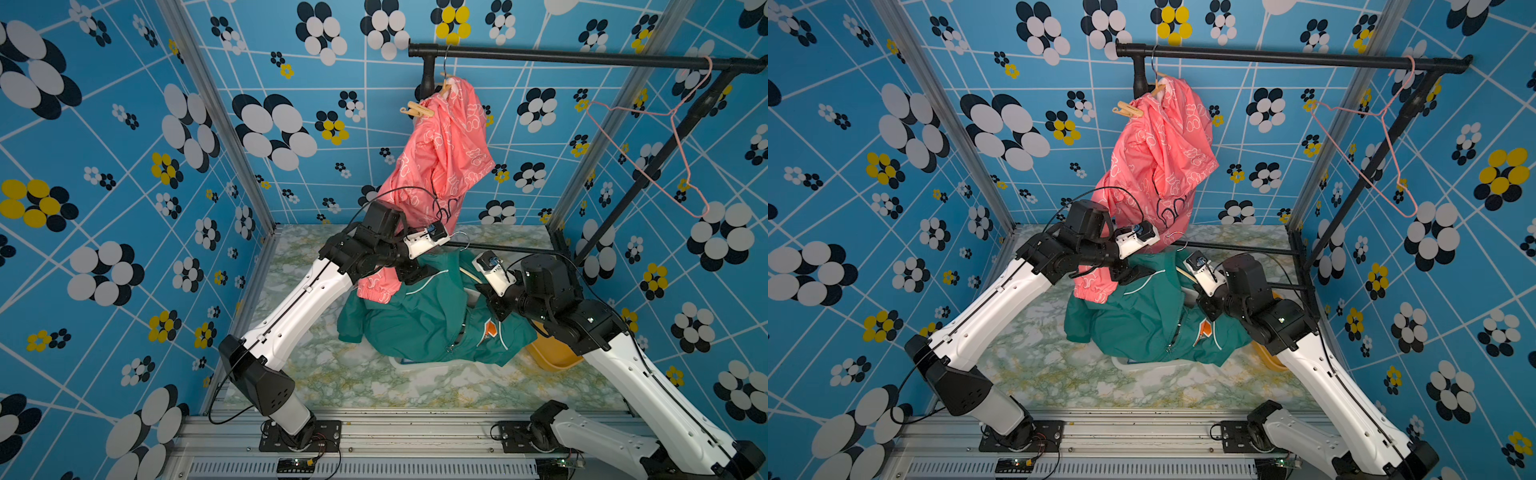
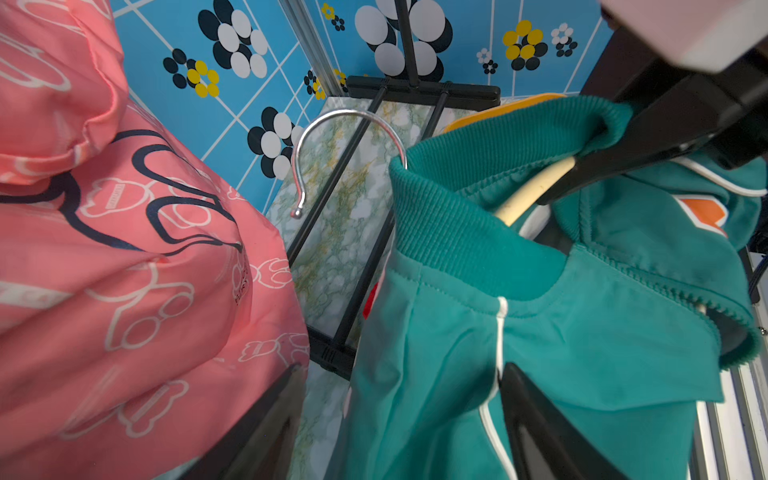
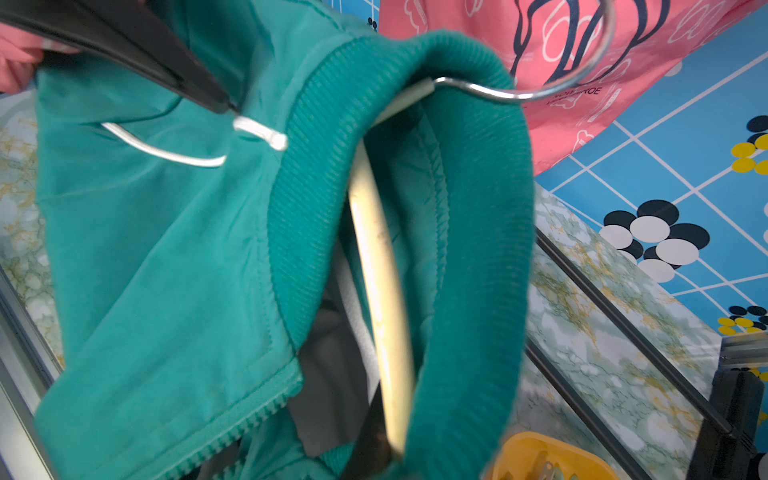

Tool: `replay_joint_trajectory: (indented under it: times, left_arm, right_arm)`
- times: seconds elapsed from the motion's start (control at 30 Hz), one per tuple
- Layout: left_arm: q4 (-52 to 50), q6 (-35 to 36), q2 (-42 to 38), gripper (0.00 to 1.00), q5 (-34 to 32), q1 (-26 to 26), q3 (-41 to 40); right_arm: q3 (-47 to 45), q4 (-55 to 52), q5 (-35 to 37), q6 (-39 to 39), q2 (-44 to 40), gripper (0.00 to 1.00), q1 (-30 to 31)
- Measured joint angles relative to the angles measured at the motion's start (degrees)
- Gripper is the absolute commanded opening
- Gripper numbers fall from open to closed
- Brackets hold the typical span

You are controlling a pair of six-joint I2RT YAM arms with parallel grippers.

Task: Remove the clothespins securing jackets to the hanger
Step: Pick up the hanger from the basket.

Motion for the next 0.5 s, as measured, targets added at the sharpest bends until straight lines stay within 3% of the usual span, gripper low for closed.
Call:
replay_joint_trajectory:
  times: [0.27,0.37,0.5]
  left_arm:
    - [-2.4,2.3,3.0,0.14,0.8,-1.9,4.2]
    - [-3.6,3.0,3.5,0.15,-0.2,-2.7,4.9]
    - [-4.7,3.9,3.5,0.31,-0.6,-3.4,5.6]
  right_arm:
    - [0.0,-0.6,-0.8,-0.1,0.0,0.1,0.0]
    - [0.0,-1.3,-0.4,-0.2,-0.1,0.08,0.0]
    - [-0.3,-0.8,-0.4,-0.8,-1.2,0.07,0.0]
